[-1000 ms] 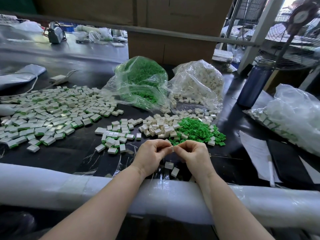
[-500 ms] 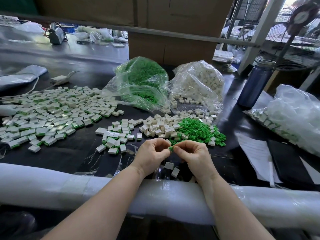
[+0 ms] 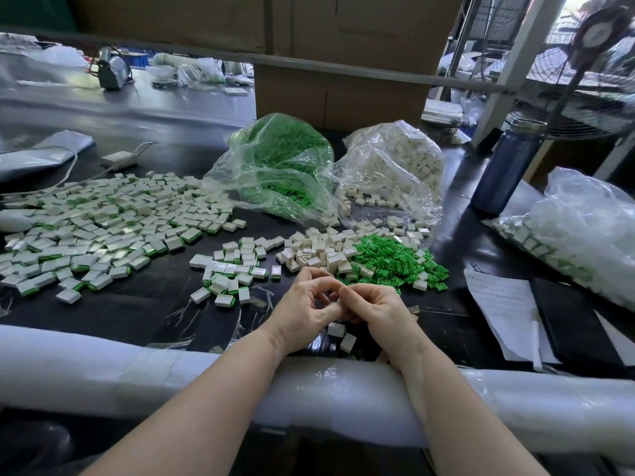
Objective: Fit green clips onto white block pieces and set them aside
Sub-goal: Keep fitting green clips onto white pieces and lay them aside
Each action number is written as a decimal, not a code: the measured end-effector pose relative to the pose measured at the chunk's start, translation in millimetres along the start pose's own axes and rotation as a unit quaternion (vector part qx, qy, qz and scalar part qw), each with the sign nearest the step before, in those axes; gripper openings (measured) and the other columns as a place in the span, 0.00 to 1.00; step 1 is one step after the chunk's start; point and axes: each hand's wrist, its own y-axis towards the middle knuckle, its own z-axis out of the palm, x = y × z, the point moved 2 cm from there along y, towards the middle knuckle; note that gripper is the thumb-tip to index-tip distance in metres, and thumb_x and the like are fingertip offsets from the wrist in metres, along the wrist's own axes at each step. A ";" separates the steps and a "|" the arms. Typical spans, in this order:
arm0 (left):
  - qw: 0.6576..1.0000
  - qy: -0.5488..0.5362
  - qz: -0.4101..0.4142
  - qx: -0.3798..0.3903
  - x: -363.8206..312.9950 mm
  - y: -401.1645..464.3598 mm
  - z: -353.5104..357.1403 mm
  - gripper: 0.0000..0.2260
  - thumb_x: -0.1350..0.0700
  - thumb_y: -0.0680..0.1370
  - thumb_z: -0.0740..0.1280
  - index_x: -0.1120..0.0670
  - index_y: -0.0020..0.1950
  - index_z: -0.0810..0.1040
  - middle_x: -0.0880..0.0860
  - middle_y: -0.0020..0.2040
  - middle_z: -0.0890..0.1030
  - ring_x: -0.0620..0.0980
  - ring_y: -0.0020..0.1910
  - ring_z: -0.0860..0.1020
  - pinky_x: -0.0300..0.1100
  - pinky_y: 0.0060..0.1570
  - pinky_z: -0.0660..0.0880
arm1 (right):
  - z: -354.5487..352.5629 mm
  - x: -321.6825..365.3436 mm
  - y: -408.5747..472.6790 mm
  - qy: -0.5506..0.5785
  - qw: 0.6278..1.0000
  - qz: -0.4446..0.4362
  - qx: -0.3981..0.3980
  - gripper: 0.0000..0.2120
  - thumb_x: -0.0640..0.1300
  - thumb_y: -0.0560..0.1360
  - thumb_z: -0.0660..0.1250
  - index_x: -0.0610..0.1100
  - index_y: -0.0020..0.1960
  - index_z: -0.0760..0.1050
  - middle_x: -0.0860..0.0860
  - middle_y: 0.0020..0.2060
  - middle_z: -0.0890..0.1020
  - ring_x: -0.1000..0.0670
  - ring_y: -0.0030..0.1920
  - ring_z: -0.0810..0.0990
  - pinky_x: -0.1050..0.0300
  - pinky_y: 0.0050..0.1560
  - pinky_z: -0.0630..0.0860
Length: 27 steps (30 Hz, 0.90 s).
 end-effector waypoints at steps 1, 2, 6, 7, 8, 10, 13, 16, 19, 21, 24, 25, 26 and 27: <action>1.000 0.004 0.001 0.004 1.0 0.3 0.3 0.10 0.62 0.74 0.69 0.46 0.43 0.78 0.51 0.55 0.69 0.42 0.37 0.71 0.29 0.41 0.72 | -0.5 -0.3 0.1 0.003 1.000 0.001 -0.001 0.10 0.50 0.70 0.67 0.44 0.40 0.81 0.51 0.31 0.82 0.55 0.34 0.80 0.65 0.36 0.75; 1.000 0.009 0.002 0.007 1.8 0.7 0.5 0.10 0.62 0.74 0.69 0.45 0.43 0.78 0.50 0.55 0.69 0.43 0.38 0.72 0.29 0.42 0.72 | -0.9 -0.6 0.3 0.004 1.000 0.002 -0.001 0.08 0.47 0.71 0.67 0.44 0.40 0.81 0.51 0.31 0.82 0.56 0.33 0.79 0.66 0.36 0.74; 0.999 0.035 0.006 0.016 5.4 2.2 1.4 0.11 0.61 0.74 0.69 0.43 0.43 0.77 0.47 0.53 0.68 0.44 0.39 0.72 0.33 0.45 0.74 | -1.3 -1.3 0.2 0.008 1.000 0.009 0.002 0.07 0.39 0.75 0.65 0.42 0.41 0.81 0.52 0.31 0.82 0.58 0.33 0.79 0.68 0.35 0.74; 0.999 0.040 0.008 0.018 6.1 2.4 1.6 0.12 0.61 0.74 0.69 0.42 0.43 0.77 0.46 0.53 0.68 0.44 0.39 0.72 0.34 0.45 0.74 | -1.4 -0.7 -0.1 0.009 1.000 0.010 -0.002 0.07 0.38 0.75 0.65 0.42 0.41 0.81 0.52 0.31 0.82 0.58 0.32 0.79 0.68 0.34 0.74; 0.999 0.044 0.010 0.020 6.6 2.5 1.9 0.12 0.61 0.74 0.69 0.42 0.42 0.77 0.45 0.52 0.68 0.44 0.39 0.72 0.35 0.45 0.74 | -1.6 -0.3 -0.4 0.012 1.000 0.009 -0.006 0.07 0.38 0.75 0.66 0.42 0.41 0.81 0.52 0.30 0.82 0.57 0.32 0.79 0.68 0.34 0.74; 0.998 0.054 0.013 0.022 7.4 2.5 2.2 0.12 0.60 0.74 0.69 0.41 0.42 0.77 0.43 0.52 0.68 0.45 0.39 0.73 0.39 0.46 0.75 | -1.6 0.4 -0.9 0.018 1.000 0.008 -0.015 0.07 0.37 0.74 0.66 0.41 0.40 0.82 0.49 0.30 0.82 0.56 0.32 0.79 0.66 0.34 0.75; 0.997 0.069 0.012 0.026 7.7 2.5 2.4 0.11 0.58 0.74 0.69 0.40 0.42 0.76 0.41 0.51 0.68 0.46 0.41 0.74 0.45 0.50 0.77 | -1.6 1.1 -1.3 0.030 0.999 0.010 -0.026 0.07 0.36 0.73 0.67 0.40 0.39 0.82 0.44 0.33 0.82 0.51 0.34 0.80 0.62 0.37 0.78; 0.996 0.078 0.010 0.033 7.5 2.5 2.1 0.12 0.58 0.74 0.69 0.39 0.43 0.76 0.41 0.51 0.68 0.46 0.42 0.74 0.49 0.53 0.76 | -1.3 1.7 -1.9 0.034 0.999 0.016 -0.033 0.06 0.35 0.73 0.67 0.39 0.39 0.82 0.43 0.33 0.82 0.50 0.34 0.80 0.61 0.38 0.79; 0.996 0.083 0.008 0.038 6.0 2.0 2.5 0.11 0.56 0.73 0.69 0.37 0.42 0.75 0.40 0.51 0.68 0.47 0.43 0.74 0.52 0.54 0.75 | -0.6 2.4 -2.9 0.034 0.999 0.021 -0.036 0.07 0.35 0.73 0.67 0.40 0.39 0.83 0.41 0.33 0.82 0.48 0.35 0.81 0.59 0.39 0.79; 0.995 0.092 0.005 0.037 4.1 1.1 2.8 0.09 0.51 0.70 0.68 0.35 0.40 0.74 0.39 0.50 0.68 0.49 0.44 0.75 0.51 0.54 0.75 | -0.9 2.4 -3.0 0.028 0.999 0.021 -0.040 0.07 0.35 0.73 0.68 0.40 0.38 0.83 0.38 0.35 0.81 0.44 0.37 0.79 0.52 0.43 0.77; 0.993 0.107 0.001 0.041 4.5 0.6 3.0 0.07 0.48 0.68 0.66 0.33 0.39 0.74 0.37 0.50 0.68 0.48 0.46 0.76 0.51 0.54 0.74 | -0.9 2.8 -3.2 0.025 0.999 0.023 -0.040 0.07 0.35 0.73 0.68 0.40 0.38 0.83 0.37 0.36 0.81 0.43 0.39 0.78 0.51 0.44 0.76; 0.993 0.110 0.002 0.042 5.1 0.5 3.1 0.07 0.48 0.68 0.66 0.33 0.39 0.74 0.36 0.50 0.68 0.48 0.46 0.76 0.51 0.55 0.74 | -0.7 3.1 -3.3 0.024 0.999 0.024 -0.040 0.08 0.35 0.73 0.68 0.40 0.37 0.83 0.38 0.35 0.81 0.43 0.38 0.78 0.52 0.42 0.76; 0.993 0.111 0.002 0.042 5.5 0.8 2.9 0.08 0.48 0.68 0.66 0.33 0.39 0.74 0.36 0.50 0.68 0.48 0.46 0.76 0.51 0.55 0.74 | -0.4 3.7 -3.5 0.024 0.999 0.024 -0.039 0.08 0.35 0.73 0.68 0.41 0.37 0.83 0.39 0.35 0.81 0.44 0.38 0.78 0.53 0.42 0.76; 0.993 0.112 0.002 0.042 5.5 0.9 2.9 0.08 0.48 0.68 0.66 0.33 0.39 0.73 0.36 0.50 0.68 0.48 0.46 0.75 0.51 0.55 0.74 | 0.0 4.1 -3.4 0.023 0.999 0.024 -0.039 0.08 0.35 0.73 0.68 0.41 0.37 0.83 0.39 0.34 0.81 0.44 0.37 0.79 0.53 0.42 0.77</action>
